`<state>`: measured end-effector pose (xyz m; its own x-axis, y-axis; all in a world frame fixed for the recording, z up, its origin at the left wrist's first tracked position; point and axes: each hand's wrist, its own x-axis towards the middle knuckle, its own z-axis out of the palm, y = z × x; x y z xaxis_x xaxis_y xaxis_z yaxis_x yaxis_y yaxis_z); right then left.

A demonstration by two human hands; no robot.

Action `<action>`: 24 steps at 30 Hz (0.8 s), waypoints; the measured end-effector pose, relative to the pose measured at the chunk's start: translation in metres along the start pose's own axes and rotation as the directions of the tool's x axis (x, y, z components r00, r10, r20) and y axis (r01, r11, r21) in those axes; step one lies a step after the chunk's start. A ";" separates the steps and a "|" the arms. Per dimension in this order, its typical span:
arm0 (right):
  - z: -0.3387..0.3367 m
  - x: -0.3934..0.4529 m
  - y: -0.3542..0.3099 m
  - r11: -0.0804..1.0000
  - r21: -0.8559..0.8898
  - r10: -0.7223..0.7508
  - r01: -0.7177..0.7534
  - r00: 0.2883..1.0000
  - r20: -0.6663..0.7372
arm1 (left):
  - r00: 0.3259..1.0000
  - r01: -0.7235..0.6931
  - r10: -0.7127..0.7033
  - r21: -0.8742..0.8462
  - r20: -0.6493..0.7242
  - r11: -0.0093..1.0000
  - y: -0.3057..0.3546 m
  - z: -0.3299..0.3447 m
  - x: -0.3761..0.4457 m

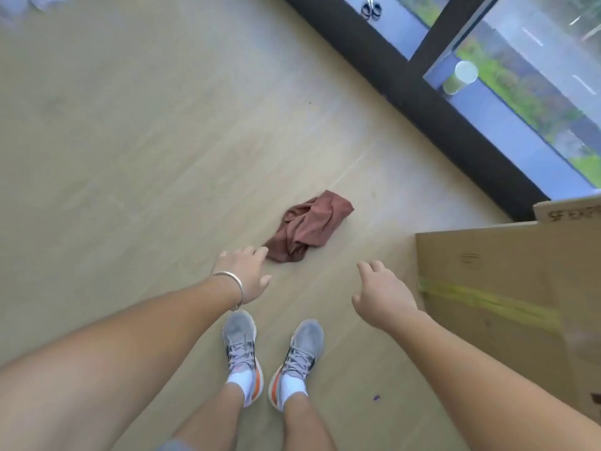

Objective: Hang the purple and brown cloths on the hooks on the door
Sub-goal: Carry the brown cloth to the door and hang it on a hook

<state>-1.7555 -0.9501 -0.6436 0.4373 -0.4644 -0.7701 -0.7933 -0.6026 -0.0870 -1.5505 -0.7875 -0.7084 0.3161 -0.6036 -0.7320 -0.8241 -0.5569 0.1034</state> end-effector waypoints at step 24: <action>0.128 0.404 0.043 0.879 -0.444 -0.268 0.176 0.951 -0.153 | 0.928 -0.191 0.177 -0.011 -0.328 0.982 0.035 0.191 0.343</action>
<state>-1.6674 -1.0809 -1.0393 0.6931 -0.3795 -0.6129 -0.4320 -0.8993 0.0683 -1.5605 -0.9049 -1.0848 0.3019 -0.8457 -0.4401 -0.8641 -0.4377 0.2484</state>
